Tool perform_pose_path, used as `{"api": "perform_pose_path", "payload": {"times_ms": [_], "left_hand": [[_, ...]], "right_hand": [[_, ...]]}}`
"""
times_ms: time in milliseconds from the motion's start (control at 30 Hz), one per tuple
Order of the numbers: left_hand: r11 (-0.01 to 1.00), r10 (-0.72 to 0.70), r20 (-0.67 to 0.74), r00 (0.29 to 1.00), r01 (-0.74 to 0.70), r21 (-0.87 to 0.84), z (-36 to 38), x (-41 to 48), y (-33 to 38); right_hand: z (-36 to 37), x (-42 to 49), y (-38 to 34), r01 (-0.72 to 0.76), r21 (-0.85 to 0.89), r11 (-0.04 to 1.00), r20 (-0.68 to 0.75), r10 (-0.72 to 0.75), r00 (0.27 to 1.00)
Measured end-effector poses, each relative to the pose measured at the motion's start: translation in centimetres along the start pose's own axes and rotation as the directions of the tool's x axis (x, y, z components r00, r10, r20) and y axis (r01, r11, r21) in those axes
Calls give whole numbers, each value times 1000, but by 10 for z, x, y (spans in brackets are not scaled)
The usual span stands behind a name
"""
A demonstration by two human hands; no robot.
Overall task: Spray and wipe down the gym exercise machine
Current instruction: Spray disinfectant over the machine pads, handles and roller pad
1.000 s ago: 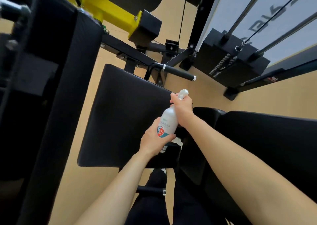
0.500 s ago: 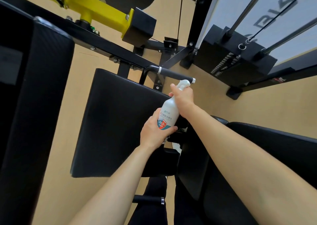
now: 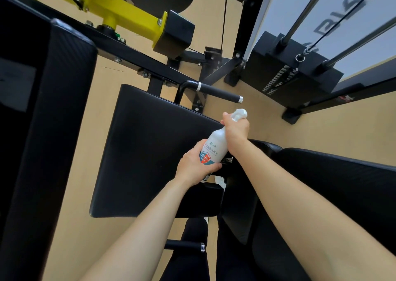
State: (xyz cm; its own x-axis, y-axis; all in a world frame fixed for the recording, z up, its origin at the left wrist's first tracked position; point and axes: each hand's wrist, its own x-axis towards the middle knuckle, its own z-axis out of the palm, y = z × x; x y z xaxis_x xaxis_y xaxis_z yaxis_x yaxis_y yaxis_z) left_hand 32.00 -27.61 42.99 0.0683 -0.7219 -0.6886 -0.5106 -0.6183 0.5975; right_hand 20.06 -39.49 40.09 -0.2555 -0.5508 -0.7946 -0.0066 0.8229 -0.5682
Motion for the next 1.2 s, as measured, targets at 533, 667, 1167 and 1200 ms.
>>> {"api": "perform_pose_path", "payload": {"times_ms": [533,667,1167,1200], "left_hand": [[995,98,-15,995,-99,-21,-4,-127,-9],[985,151,-84,985,-157,-75,0,-183,-26],[886,177,-301,937,-285,-365,23,-364,-142],[880,176,-308,935,-290,-377,25,-369,-145]], "right_hand": [[-43,-125,26,72,32,997,10,-72,997],[-55,-194,35,241,50,969,149,-245,958],[-36,-434,127,796,-201,571,763,-418,493],[-35,-440,131,796,-220,565,764,-407,500]]}}
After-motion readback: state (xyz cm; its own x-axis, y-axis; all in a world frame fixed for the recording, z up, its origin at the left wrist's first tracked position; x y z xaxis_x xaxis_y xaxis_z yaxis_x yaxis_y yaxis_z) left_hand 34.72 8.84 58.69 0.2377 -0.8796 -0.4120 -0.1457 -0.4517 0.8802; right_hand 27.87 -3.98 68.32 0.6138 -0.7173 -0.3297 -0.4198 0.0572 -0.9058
